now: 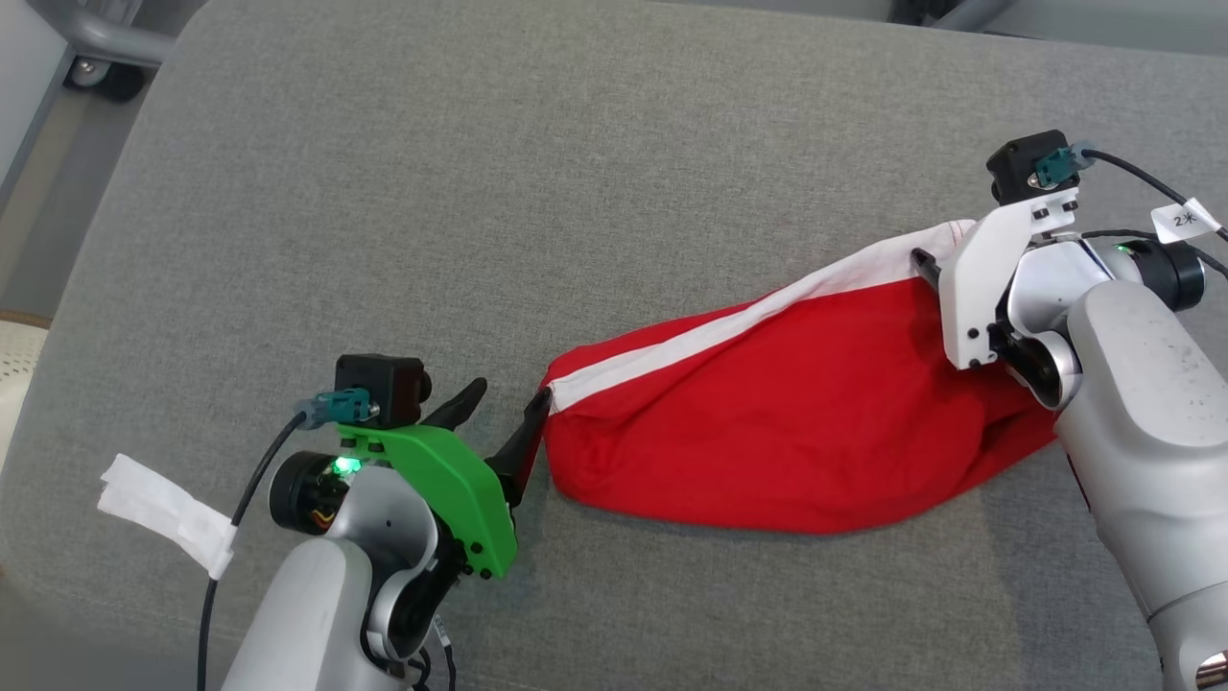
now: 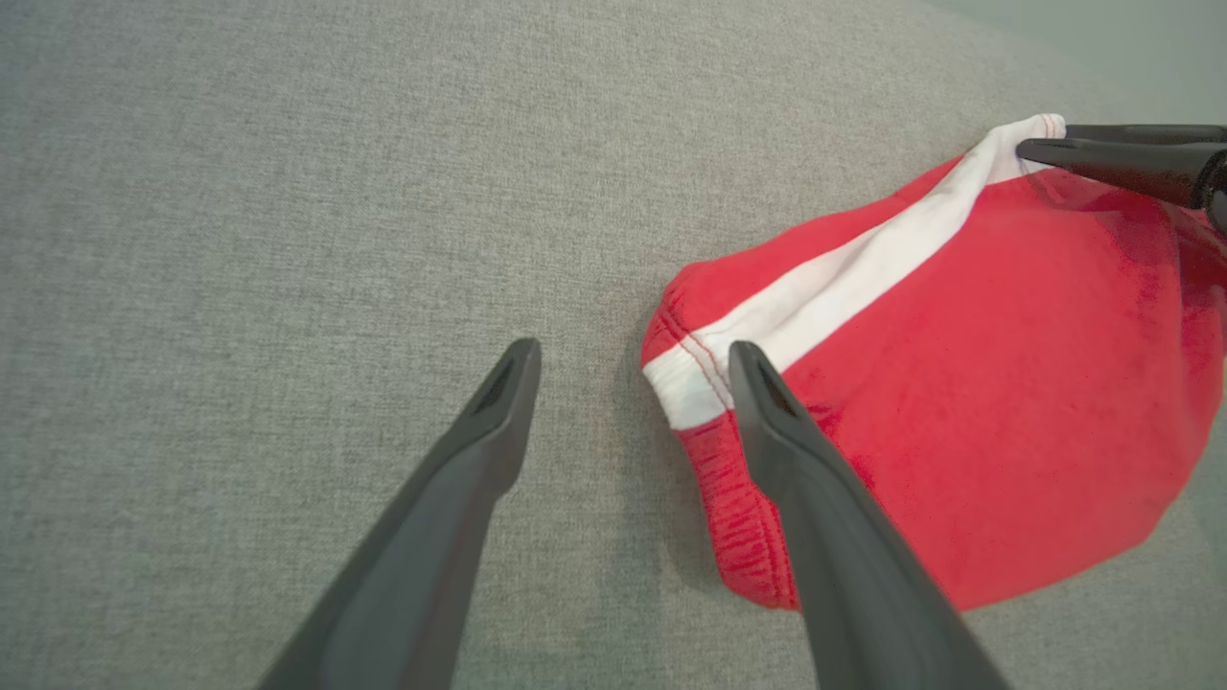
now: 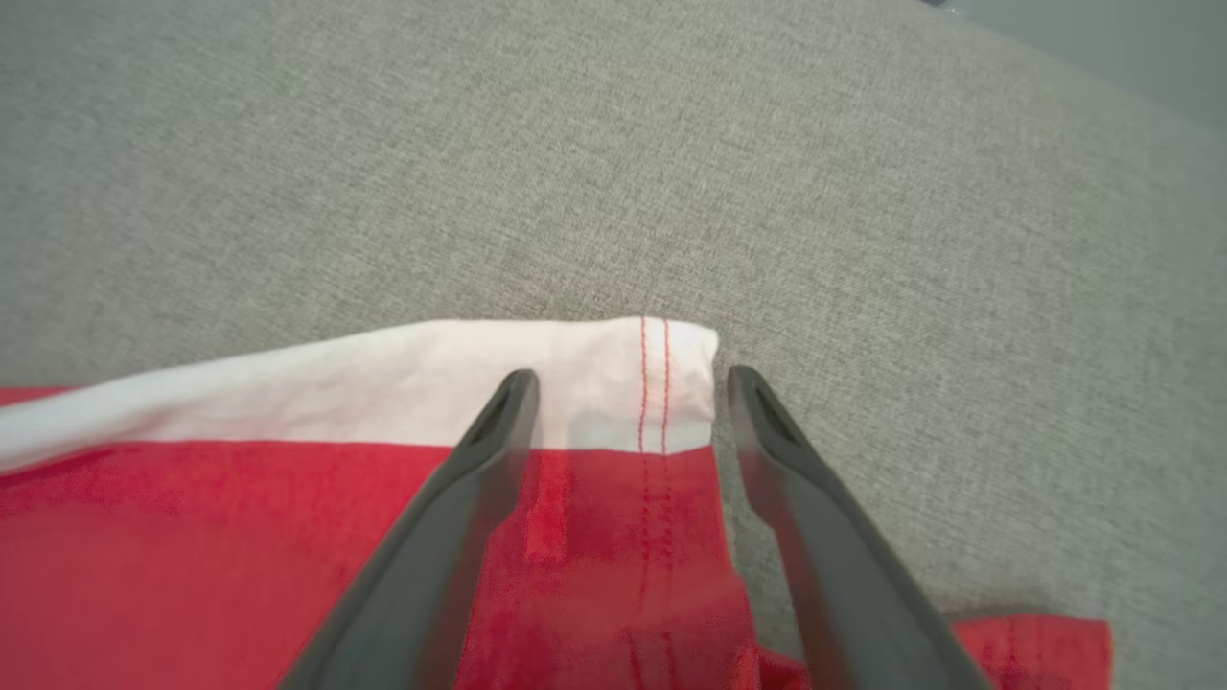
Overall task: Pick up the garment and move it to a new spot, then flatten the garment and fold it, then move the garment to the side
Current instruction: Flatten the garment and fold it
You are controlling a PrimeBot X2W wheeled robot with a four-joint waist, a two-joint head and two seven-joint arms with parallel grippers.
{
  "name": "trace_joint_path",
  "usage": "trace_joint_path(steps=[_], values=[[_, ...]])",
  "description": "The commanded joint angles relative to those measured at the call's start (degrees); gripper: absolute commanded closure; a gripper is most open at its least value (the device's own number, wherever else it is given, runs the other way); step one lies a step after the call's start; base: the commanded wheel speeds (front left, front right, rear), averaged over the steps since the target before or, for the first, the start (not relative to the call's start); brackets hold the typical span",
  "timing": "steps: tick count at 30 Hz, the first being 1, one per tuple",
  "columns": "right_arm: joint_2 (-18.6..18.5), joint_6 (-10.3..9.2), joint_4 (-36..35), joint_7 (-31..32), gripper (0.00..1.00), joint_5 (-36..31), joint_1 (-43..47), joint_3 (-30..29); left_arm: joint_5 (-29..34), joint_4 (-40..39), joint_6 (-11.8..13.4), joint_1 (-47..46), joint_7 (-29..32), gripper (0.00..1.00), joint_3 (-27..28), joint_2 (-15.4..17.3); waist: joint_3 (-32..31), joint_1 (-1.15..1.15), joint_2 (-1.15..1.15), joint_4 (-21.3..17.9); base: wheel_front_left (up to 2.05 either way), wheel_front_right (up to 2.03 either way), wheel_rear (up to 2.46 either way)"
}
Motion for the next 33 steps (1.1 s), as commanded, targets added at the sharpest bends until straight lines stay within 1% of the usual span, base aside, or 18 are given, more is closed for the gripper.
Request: trace_joint_path(steps=[1,6,19,26,33], values=[[-0.49,-0.01,0.47,-0.44,0.0,0.31,-0.74,0.45,-0.46,-0.33,-0.13,-0.56,0.38,0.0,-0.07,0.39,0.94,-0.01,0.0,0.75,0.0,0.0,0.0],[-1.13,-0.01,1.78,-1.18,0.0,1.17,-1.24,1.94,-2.35,-0.94,-0.13,0.0,1.35,0.0,0.12,1.0,1.14,-0.01,0.0,0.37,0.0,0.0,0.0],[-1.61,-0.01,4.17,-2.95,0.0,1.45,-3.7,3.57,-7.56,-0.95,0.31,-0.18,3.72,0.0,0.68,0.12,2.72,-0.01,0.0,-0.28,0.0,0.0,0.0],[-1.52,-0.02,5.17,-3.82,0.0,1.73,-4.45,4.52,-13.09,-2.44,0.94,0.25,5.38,0.0,1.29,-0.62,3.05,-0.01,0.0,-0.89,0.0,0.0,0.0],[-1.65,-0.02,5.64,-4.07,0.0,2.19,-5.13,5.46,-13.27,-2.36,1.72,1.06,6.26,0.0,0.97,-0.13,3.42,-0.01,0.0,-1.49,0.0,0.0,0.0]])
